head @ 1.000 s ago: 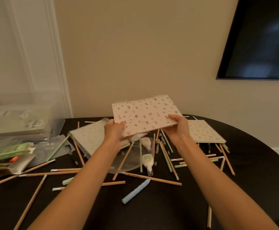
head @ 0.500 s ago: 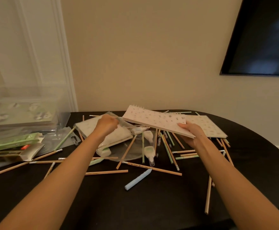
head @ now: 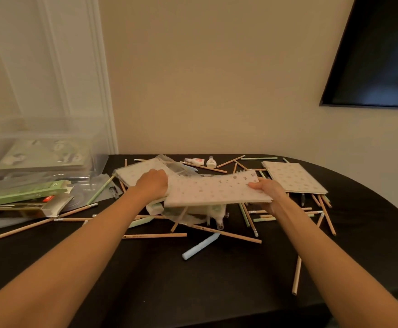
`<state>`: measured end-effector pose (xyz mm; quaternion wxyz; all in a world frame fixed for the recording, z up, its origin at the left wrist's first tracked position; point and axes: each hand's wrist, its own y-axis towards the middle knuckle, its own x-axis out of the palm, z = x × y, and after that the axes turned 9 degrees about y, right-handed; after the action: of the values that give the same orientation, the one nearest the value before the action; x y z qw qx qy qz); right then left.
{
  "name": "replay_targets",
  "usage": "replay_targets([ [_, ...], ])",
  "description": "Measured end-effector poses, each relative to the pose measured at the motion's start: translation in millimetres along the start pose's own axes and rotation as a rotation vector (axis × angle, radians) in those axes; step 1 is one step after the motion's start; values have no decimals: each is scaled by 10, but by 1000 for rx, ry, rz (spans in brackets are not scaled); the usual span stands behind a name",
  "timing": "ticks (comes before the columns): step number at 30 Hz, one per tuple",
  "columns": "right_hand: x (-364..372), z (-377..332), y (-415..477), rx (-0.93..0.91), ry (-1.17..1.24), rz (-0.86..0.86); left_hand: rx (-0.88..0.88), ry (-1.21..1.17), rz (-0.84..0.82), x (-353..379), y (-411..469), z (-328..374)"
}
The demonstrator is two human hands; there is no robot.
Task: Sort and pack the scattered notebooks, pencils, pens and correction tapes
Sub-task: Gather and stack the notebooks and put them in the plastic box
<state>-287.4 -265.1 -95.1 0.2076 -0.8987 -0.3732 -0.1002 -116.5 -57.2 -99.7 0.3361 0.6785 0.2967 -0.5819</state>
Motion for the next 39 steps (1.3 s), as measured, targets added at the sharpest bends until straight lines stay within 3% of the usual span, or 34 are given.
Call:
replay_targets([
  [7, 203, 386, -94, -243, 28, 207, -31, 131, -32, -57, -150, 35],
  [11, 536, 594, -160, -266, 94, 190, 0, 106, 19, -44, -216, 124],
  [15, 956, 731, -179, -172, -25, 83, 30, 90, 78, -4, -246, 124],
  [18, 1069, 746, -137, 56, 125, -82, 67, 99, 78, 34, -252, 108],
  [21, 1033, 721, -50, 178, 72, -116, 36, 41, 111, 71, -234, 135],
  [26, 1087, 746, 118, 118, 115, -138, 7, -133, 267, -17, -16, 221],
  [39, 1444, 832, 416, 148, 239, -145, 90, -323, 403, 145, 290, 42],
])
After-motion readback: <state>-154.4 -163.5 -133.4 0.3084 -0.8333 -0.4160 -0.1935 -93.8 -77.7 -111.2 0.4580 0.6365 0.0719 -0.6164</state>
